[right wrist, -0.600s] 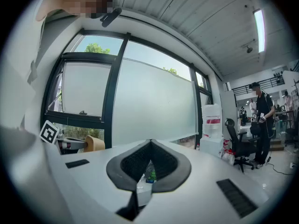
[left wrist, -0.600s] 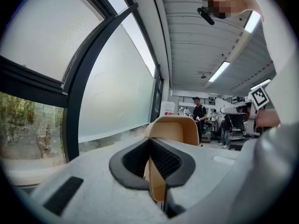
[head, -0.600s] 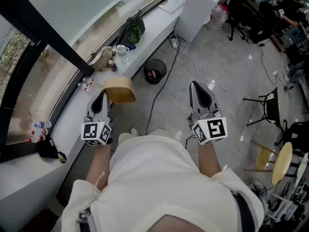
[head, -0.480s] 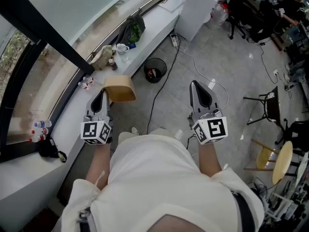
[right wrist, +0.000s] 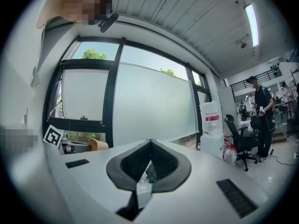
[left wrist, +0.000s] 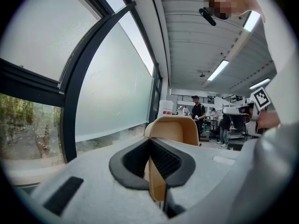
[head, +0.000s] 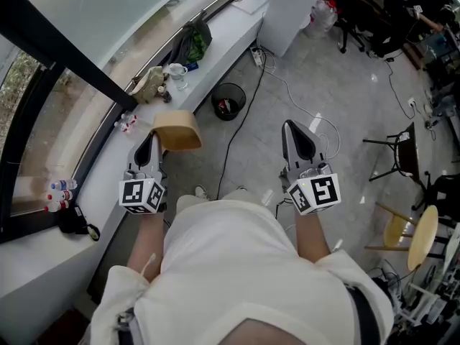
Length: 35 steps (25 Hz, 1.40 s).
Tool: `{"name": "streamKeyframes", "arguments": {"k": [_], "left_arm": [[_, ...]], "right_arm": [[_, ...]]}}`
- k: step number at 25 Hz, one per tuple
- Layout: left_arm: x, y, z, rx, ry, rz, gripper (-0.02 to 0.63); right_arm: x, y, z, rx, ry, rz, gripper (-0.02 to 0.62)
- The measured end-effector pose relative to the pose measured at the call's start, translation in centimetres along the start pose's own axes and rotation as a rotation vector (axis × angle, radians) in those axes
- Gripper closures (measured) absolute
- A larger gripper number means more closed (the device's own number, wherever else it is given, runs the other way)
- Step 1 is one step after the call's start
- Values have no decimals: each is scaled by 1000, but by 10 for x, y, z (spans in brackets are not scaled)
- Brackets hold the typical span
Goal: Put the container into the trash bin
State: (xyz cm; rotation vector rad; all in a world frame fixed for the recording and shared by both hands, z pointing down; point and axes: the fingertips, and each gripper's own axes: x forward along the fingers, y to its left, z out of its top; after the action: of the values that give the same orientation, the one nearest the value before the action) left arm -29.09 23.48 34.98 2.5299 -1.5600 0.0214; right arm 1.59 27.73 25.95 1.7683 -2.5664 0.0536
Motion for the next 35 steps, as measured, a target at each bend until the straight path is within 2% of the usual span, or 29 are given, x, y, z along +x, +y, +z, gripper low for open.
{"name": "streamKeyframes", "arguments": {"k": [13, 19, 24, 29, 35], "left_arm": [[25, -42, -10, -8, 0, 42, 586], [62, -33, -24, -26, 38, 46, 586], [125, -9, -38, -28, 73, 15, 586], [203, 28, -53, -57, 133, -56, 586], [288, 64, -86, -184, 218, -151, 586]], "right_arm": [[-16, -53, -23, 14, 20, 27, 594], [7, -60, -40, 26, 80, 54, 594], [58, -82, -61, 38, 129, 33, 594], [145, -103, -65, 39, 205, -4, 594], [250, -116, -62, 13, 270, -8, 594]]}}
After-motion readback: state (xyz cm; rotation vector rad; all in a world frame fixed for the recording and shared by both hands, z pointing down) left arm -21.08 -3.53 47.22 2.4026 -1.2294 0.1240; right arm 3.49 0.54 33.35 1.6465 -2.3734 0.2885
